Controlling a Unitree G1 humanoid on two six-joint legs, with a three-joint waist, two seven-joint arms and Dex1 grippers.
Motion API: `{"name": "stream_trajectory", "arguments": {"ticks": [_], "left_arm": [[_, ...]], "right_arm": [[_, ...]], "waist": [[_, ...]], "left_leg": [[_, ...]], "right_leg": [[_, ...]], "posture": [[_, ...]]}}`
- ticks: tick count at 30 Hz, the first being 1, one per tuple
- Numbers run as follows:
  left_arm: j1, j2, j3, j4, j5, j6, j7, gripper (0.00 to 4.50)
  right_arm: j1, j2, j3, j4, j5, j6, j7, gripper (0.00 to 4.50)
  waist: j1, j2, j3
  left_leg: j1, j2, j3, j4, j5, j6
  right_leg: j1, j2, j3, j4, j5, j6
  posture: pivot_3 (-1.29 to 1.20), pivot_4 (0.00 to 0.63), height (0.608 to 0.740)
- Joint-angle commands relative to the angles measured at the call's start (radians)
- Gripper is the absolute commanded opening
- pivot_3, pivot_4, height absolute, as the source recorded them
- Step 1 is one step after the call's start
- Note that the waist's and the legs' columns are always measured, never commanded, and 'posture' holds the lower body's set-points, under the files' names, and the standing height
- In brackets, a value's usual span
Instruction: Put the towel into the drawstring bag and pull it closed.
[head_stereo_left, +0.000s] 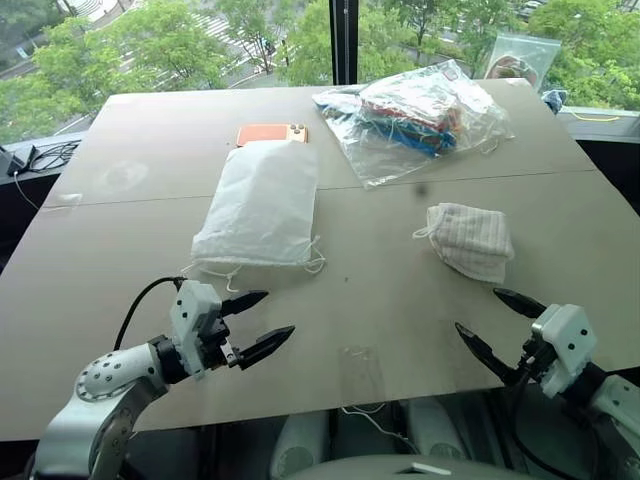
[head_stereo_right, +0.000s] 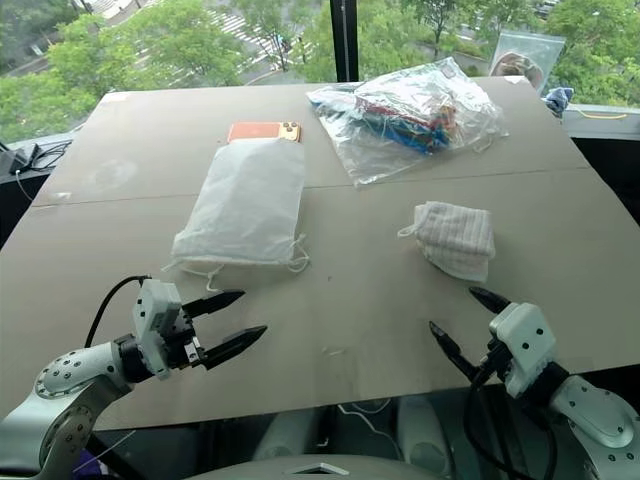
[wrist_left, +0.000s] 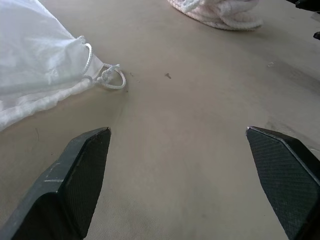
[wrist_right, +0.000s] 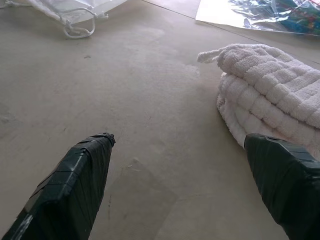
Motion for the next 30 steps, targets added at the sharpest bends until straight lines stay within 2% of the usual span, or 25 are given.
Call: {"name": "stream_trajectory", "arguments": {"ticks": [1,3,5,8,15,23,27,30], "left_arm": [[-0.047,-0.057,0.044,-0.017,0.044,-0.056,0.123,4.47],[-0.113,-0.086,0.071,0.028,0.161,-0.139,0.249,4.47],[-0.149,-0.088,0.073,0.078,0.273,-0.228,0.306,4.47],[-0.151,-0.044,0.037,0.148,0.473,-0.392,0.364,4.47],[-0.136,0.035,-0.016,0.288,0.778,-0.699,0.478,4.47],[-0.321,0.095,-0.129,0.526,0.974,-0.87,0.598,4.47],[-0.432,0.088,-0.191,0.62,1.006,-0.903,0.624,4.47],[-0.492,0.087,-0.231,0.655,0.955,-0.906,0.566,3.7]], "right_arm": [[-0.031,-0.011,0.003,-0.026,0.022,-0.081,0.05,4.5],[-0.084,-0.038,0.057,-0.052,0.032,-0.132,0.117,4.5],[-0.099,-0.066,0.097,-0.068,0.032,-0.152,0.164,4.5],[-0.087,-0.094,0.142,-0.083,0.04,-0.167,0.205,4.5],[-0.056,-0.098,0.18,-0.088,0.031,-0.178,0.201,4.5],[-0.065,-0.091,0.197,-0.066,0.001,-0.187,0.175,4.5],[-0.075,-0.081,0.202,-0.063,-0.008,-0.188,0.152,4.5],[-0.082,-0.066,0.202,-0.068,-0.012,-0.18,0.121,4.5]], "waist": [[0.0,0.0,0.0],[0.001,0.0,0.001],[0.001,-0.003,-0.001],[0.001,-0.003,-0.002],[0.009,-0.004,-0.002],[0.029,-0.003,-0.002],[0.027,-0.004,-0.002],[0.025,-0.004,-0.002]], "left_leg": [[0.0,0.0,0.0,0.0,0.0,0.0],[-0.001,0.0,0.0,0.0,-0.001,0.001],[-0.001,0.0,-0.001,0.001,-0.001,0.001],[0.0,-0.001,-0.001,0.0,-0.001,0.001],[-0.002,-0.002,0.001,-0.001,-0.003,0.004],[-0.002,-0.001,0.0,0.0,-0.003,0.004],[-0.002,-0.002,0.0,0.0,-0.003,0.004],[-0.002,-0.002,0.0,0.0,-0.003,0.004]], "right_leg": [[0.0,0.0,0.0,0.0,0.0,0.0],[0.0,0.003,0.0,-0.002,0.0,0.0],[0.001,0.004,-0.001,-0.002,0.001,0.001],[0.002,0.005,-0.001,-0.003,0.0,0.0],[0.001,0.002,-0.001,-0.007,0.003,-0.003],[0.001,0.002,-0.003,-0.006,0.001,0.001],[0.001,0.002,-0.003,-0.006,0.003,-0.001],[0.001,0.002,-0.003,-0.006,0.005,0.001]], "posture": [[0.0,0.15,0.74],[0.0,0.15,0.74],[0.0,0.15,0.74],[0.0,0.15,0.74],[0.0,0.15,0.74],[0.0,0.15,0.74],[0.0,0.15,0.74],[0.0,0.15,0.74]]}}
